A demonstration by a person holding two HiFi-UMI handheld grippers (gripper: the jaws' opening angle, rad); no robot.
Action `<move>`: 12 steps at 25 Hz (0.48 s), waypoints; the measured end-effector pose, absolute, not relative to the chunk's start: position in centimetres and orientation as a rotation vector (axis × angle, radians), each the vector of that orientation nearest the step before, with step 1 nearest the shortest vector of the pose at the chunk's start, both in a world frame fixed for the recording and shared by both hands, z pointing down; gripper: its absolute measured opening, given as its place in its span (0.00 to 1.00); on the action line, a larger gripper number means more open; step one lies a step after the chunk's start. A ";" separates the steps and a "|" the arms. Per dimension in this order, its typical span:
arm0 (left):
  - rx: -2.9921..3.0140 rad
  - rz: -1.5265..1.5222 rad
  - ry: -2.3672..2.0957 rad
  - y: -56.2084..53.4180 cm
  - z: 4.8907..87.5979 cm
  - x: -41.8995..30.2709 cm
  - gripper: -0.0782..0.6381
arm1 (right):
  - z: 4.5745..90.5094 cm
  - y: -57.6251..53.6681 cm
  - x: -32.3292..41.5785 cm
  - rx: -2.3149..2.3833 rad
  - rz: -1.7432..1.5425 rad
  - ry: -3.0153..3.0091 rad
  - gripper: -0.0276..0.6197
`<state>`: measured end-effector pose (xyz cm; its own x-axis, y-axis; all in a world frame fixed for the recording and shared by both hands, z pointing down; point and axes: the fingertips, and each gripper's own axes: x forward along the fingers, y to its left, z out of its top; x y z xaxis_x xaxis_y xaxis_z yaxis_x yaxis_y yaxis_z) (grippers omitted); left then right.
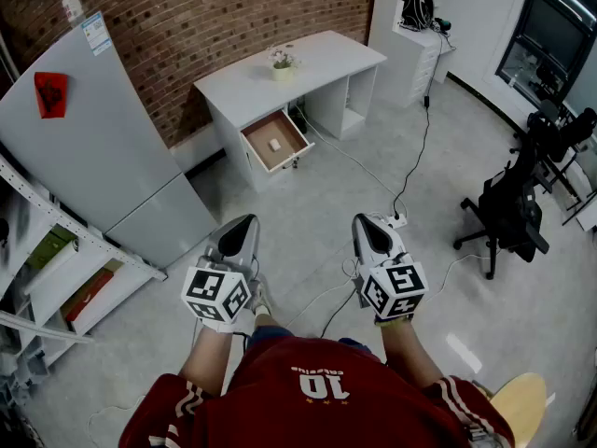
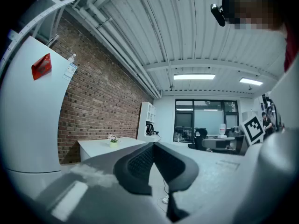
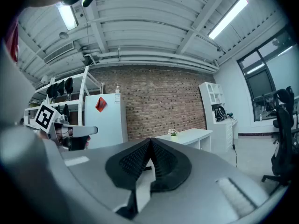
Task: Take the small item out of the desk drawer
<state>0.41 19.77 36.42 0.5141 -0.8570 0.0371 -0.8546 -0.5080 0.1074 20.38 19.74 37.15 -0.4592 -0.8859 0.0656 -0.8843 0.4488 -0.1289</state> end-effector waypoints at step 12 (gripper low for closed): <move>2.635 -0.029 -1.488 20.3 36.4 0.8 0.11 | 37.2 20.3 20.1 -1.610 -0.216 2.682 0.03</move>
